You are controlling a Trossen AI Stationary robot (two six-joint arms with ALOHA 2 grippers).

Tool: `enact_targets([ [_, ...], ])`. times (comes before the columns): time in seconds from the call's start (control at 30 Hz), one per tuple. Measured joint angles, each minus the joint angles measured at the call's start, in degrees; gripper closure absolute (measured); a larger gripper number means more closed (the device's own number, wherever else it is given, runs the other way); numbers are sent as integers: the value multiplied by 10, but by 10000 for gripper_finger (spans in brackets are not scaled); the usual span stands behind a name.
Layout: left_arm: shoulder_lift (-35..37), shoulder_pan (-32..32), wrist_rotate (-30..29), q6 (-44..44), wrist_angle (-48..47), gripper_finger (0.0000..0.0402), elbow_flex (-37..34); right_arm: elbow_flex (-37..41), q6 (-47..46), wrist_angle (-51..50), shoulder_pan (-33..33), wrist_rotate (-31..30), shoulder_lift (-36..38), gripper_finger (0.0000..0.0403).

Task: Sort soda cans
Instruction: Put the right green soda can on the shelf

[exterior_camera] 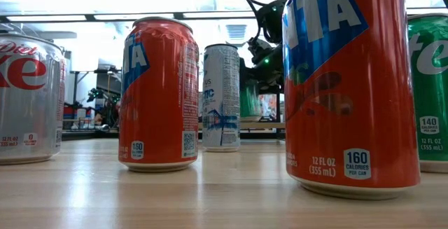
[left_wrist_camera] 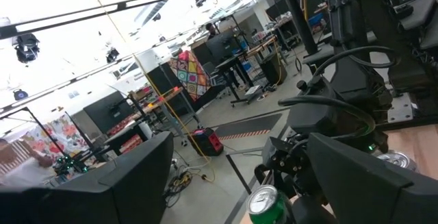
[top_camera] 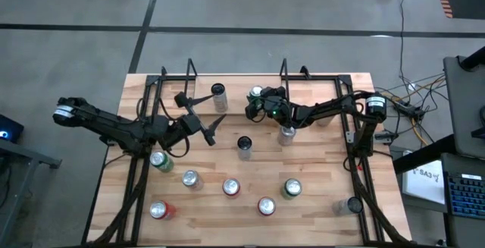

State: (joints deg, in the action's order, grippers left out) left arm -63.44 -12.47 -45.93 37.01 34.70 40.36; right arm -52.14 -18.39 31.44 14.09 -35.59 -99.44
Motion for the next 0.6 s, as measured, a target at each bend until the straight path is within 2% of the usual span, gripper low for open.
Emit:
enact_targets([
  [0.6, 0, 0, 0, 0, 0, 80, 0, 0, -2, 1, 1, 10, 0, 81],
])
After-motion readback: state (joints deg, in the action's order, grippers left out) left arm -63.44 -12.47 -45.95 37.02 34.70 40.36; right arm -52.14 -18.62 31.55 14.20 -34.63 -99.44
